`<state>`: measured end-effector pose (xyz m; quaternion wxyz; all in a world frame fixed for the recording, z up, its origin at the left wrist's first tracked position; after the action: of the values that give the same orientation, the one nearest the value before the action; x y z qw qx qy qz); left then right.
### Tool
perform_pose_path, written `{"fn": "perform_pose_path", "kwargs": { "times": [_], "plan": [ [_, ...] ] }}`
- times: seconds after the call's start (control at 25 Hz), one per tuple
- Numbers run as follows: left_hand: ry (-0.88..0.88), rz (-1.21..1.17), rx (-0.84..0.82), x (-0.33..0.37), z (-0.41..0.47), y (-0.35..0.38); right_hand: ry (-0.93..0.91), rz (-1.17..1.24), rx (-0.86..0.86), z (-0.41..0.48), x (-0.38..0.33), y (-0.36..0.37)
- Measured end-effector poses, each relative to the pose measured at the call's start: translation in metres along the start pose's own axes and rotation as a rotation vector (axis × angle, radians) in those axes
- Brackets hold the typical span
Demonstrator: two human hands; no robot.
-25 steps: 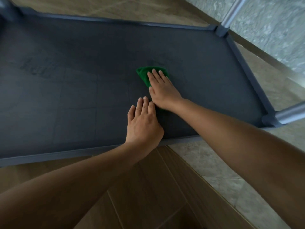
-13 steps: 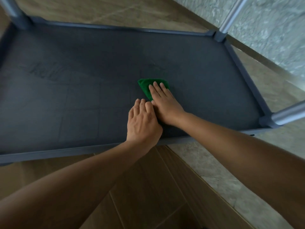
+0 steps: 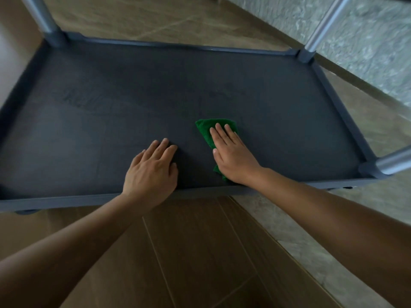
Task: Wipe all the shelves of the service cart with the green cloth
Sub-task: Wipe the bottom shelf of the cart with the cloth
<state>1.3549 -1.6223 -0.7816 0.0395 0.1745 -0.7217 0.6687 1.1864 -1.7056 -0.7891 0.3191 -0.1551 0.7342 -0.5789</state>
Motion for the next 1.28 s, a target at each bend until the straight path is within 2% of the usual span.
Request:
{"fn": "perform_pose_path", "kwargs": {
  "times": [0.32,0.84,1.08,1.28],
  "plan": [
    [-0.010,0.019,0.031,-0.001,-0.002,0.006,-0.143,-0.034,-0.010,-0.004,-0.012,0.008],
    [-0.013,0.082,0.048,0.001,-0.001,0.007,0.079,-0.053,-0.068,0.133,0.005,-0.015],
    [-0.012,0.055,0.082,-0.001,0.001,0.007,-0.019,-0.047,-0.048,0.086,-0.013,-0.004],
    [-0.009,0.038,0.104,0.001,-0.001,0.004,-0.130,-0.030,-0.104,0.020,-0.039,0.013]
  ]
}}
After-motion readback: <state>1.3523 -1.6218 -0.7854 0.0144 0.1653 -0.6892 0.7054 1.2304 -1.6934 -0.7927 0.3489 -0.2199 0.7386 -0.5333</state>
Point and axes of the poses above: each hand's wrist, its own z-axis towards the middle knuckle, its own y-axis out of the palm, x = y × z, the point moved 6 cm from there along z, towards the middle knuckle, and after that the axes turned 7 degrees about -y, right-handed, at the moved point
